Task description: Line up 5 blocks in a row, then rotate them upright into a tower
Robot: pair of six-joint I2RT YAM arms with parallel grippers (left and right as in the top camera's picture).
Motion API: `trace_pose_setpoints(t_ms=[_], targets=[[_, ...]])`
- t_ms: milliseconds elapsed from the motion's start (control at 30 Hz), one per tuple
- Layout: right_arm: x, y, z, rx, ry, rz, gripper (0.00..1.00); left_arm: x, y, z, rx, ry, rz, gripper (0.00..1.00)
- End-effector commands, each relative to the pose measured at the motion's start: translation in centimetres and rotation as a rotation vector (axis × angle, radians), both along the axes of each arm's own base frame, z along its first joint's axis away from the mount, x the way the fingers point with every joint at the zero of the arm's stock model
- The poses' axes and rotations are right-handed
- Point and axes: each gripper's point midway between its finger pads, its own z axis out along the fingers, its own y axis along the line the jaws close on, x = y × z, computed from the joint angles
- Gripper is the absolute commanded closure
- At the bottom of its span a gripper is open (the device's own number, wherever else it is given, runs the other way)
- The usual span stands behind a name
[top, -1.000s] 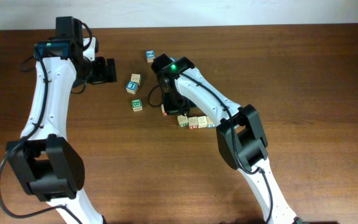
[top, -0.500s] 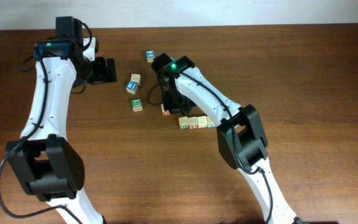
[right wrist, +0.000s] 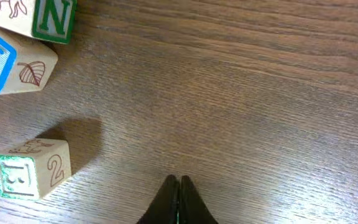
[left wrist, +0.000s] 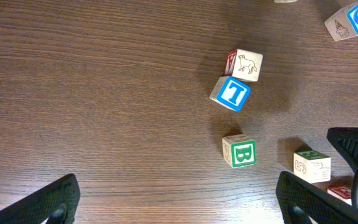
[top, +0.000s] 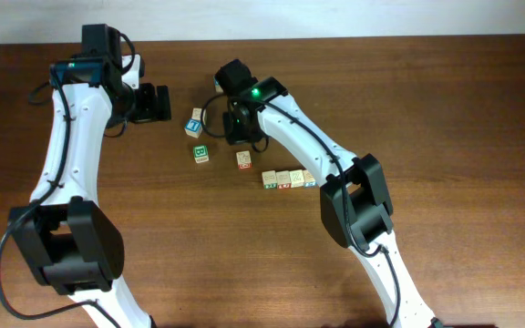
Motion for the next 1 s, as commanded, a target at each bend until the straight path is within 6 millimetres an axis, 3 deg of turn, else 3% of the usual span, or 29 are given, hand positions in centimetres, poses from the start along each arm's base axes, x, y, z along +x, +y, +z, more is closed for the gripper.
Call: trace_pose_setpoints(t_ms=[0,233,400,633,767,967], targets=[[-0.5,0.3,-0.7,0.001,0.020,0.005,0.96,0.3,0.1,0.1,-0.001,-0.004,0.013,0.01],[-2.2,1.6,-2.9,-0.023,0.058,0.042,0.95,0.3,0.1,0.1,-0.001,-0.004,0.013,0.01],[-3.8,0.7,-4.2,-0.061,0.119,0.045,0.95,0.3,0.1,0.1,-0.001,-0.004,0.013,0.01],[-5.3,-0.4,-4.5,-0.104,0.181,0.042,0.95,0.3,0.1,0.1,-0.001,-0.004,0.013,0.01],[-4.7,-0.5,-4.5,-0.093,0.172,0.017,0.95,0.3,0.1,0.1,-0.001,-0.004,0.013,0.01],[-5.7,0.3,-4.3,-0.053,0.206,0.106,0.96,0.3,0.1,0.1,-0.001,-0.004,0.013,0.01]])
